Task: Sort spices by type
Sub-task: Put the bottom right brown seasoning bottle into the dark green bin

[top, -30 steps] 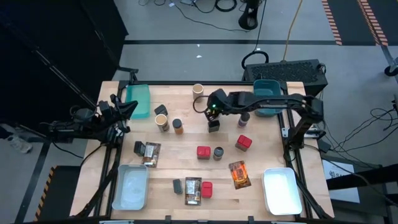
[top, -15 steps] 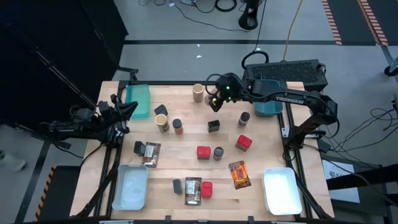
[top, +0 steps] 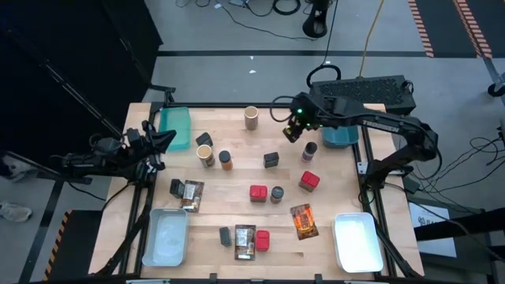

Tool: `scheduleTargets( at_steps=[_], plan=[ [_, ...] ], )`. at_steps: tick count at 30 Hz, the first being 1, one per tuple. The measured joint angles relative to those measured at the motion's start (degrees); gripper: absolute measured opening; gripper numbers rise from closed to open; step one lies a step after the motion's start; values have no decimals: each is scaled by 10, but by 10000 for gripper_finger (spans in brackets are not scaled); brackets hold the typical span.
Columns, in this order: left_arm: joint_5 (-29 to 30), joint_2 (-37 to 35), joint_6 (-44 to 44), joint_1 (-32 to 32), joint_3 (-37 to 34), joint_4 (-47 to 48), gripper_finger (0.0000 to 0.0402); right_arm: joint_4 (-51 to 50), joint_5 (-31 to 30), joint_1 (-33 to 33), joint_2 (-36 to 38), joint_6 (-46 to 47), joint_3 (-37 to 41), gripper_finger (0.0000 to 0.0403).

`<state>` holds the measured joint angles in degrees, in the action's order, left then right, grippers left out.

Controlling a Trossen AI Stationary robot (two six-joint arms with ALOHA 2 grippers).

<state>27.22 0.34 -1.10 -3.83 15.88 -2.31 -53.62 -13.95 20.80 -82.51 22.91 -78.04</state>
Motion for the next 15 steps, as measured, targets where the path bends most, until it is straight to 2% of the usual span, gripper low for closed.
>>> scheduleTargets(
  at_steps=[3, 8, 13, 15],
  plan=[
    [0, 0, 0, 0, 0, 1, 29, -39, -6, 10, 26, 18, 0, 249],
    [0, 0, 0, 0, 0, 3, 29, -124, -127, 50, 52, 51, 0, 249],
    [0, 0, 0, 0, 0, 2, 29, -118, -124, 127, 51, 33, 0, 249],
    [0, 0, 0, 0, 0, 0, 29, -101, -102, 159, 48, 7, 0, 249]
  ],
)
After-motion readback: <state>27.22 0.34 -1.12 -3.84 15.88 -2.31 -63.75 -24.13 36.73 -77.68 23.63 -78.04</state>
